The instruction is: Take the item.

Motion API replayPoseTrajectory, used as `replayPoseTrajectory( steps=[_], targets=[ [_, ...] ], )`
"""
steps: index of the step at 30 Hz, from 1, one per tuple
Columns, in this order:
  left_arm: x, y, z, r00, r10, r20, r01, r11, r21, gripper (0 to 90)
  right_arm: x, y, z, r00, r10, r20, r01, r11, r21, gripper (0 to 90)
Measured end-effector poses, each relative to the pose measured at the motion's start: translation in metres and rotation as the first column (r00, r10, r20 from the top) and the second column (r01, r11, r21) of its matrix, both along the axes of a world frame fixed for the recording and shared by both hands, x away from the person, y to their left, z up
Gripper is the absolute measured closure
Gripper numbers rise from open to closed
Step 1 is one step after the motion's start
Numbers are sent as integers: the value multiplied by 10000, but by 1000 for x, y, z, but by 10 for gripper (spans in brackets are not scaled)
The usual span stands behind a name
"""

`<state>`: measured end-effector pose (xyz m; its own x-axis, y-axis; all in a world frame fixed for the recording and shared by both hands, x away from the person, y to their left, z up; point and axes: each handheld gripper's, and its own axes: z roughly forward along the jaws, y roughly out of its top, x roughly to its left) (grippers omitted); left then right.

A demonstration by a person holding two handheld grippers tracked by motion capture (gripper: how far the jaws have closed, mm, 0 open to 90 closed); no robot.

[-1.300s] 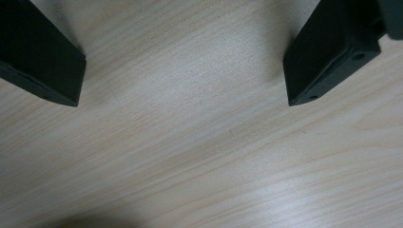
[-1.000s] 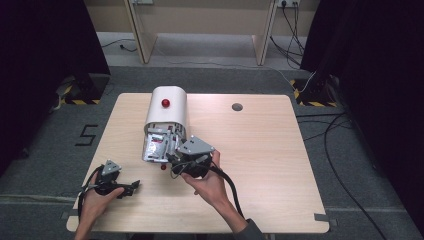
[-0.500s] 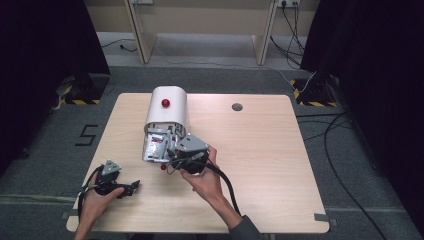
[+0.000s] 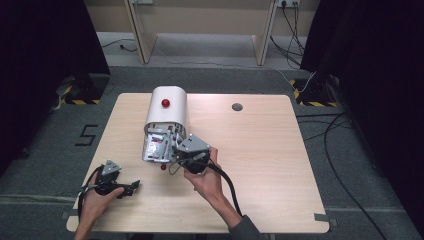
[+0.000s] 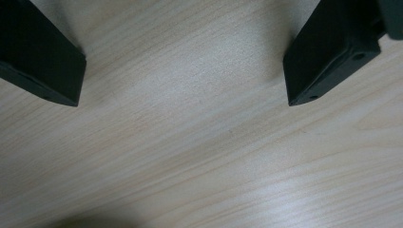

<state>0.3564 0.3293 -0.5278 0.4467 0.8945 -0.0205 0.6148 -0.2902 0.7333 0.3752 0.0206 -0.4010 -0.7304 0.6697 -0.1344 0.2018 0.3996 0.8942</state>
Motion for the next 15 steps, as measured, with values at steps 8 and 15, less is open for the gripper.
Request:
replayPoseTrajectory(
  steps=[8, 15],
  targets=[
    [0, 0, 0, 10000, 1, -1, -1, 10000, -1, 0, -3, -6, 3, 9992, 240, 329, -250, 9993, 290, 833],
    [0, 0, 0, 10000, 1, -3, -1, 10000, 1, 0, -11, -13, 19, 9965, 498, 669, -544, 9962, 676, 840]
  ],
)
